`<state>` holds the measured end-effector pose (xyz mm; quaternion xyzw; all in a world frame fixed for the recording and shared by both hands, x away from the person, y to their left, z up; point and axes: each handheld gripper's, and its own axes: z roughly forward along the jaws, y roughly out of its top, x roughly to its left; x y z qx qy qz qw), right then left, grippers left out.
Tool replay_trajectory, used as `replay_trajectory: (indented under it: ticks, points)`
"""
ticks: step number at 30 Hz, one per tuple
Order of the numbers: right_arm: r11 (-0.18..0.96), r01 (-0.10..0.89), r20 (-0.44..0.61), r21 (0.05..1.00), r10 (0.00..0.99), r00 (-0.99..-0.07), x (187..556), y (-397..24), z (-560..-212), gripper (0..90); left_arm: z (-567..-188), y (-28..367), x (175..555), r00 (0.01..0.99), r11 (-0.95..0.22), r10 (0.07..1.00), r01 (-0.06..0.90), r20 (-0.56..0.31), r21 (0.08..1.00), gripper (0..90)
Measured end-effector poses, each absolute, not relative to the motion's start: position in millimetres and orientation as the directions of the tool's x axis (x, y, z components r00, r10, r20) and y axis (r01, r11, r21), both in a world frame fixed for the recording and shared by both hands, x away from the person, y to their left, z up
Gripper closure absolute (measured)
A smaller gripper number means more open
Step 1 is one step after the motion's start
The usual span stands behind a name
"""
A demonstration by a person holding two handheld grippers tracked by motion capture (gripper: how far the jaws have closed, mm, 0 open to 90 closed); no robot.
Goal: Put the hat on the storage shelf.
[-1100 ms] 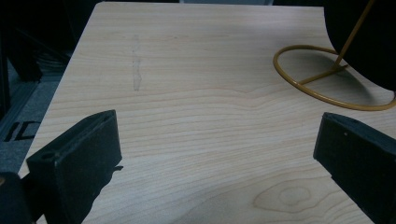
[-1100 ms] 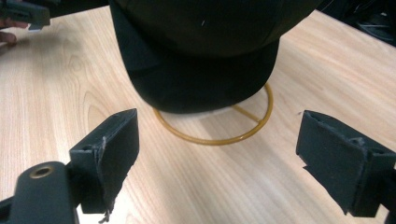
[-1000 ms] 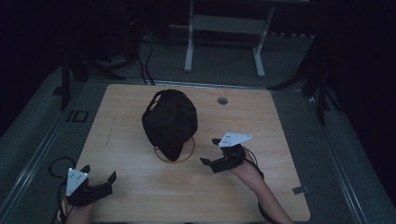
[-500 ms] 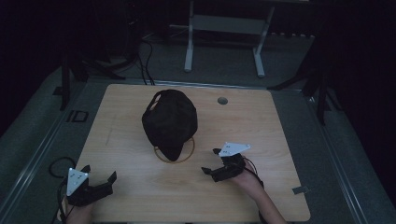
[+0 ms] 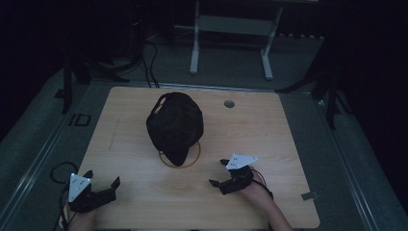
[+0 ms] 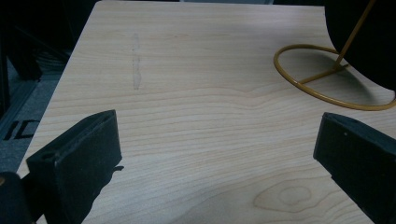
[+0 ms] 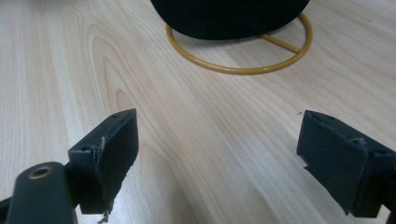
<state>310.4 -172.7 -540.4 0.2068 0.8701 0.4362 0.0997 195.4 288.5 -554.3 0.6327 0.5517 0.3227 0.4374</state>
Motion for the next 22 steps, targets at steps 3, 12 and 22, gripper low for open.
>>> replay_trajectory:
  ticks: [3,12,22]
  points:
    - [0.534,0.261,-0.014,0.804,0.456,-0.890,307,-176,-542,12.7,-554,289,195,0.184,-0.010,0.980,0.416,-0.074,0.909,1.2]
    - [0.559,0.242,-0.061,0.793,0.469,-0.881,300,-182,-548,13.0,-554,289,195,0.182,-0.007,0.980,0.415,-0.075,0.910,1.2]
    - [0.556,0.225,-0.066,0.800,0.455,-0.888,299,-182,-549,13.2,-555,288,196,0.188,-0.009,0.979,0.415,-0.076,0.910,1.2]
